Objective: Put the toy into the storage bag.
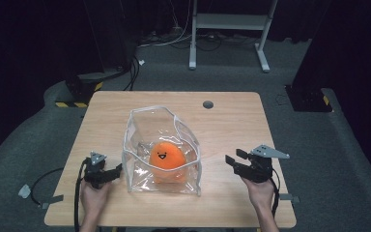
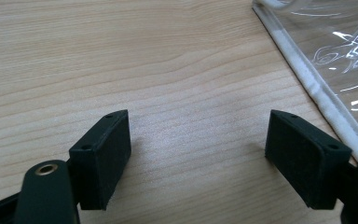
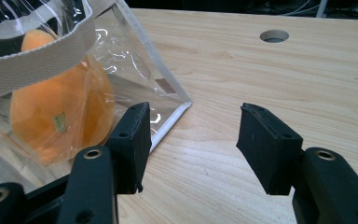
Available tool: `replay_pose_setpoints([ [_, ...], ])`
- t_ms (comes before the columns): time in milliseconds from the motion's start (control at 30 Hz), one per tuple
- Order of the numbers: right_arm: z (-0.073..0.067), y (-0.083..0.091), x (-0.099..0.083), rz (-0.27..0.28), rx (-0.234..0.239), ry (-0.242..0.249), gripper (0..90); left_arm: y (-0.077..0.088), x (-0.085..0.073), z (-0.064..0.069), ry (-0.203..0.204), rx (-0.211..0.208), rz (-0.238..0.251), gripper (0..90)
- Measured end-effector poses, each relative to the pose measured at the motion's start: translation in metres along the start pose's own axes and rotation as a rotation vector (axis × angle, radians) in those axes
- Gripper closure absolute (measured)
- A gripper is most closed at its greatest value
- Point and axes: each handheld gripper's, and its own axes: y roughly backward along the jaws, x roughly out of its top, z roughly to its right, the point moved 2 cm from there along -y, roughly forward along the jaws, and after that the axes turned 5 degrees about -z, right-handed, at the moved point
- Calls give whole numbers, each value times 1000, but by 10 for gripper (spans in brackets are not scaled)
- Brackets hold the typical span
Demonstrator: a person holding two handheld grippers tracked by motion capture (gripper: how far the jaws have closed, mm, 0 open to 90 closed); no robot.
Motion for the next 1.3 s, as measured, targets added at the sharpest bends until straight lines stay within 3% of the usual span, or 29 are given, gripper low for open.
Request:
replay_pose_setpoints([
  [1300,17,-30,-19,-82,-62,-35,442,0,0,0,0,0,0,223],
])
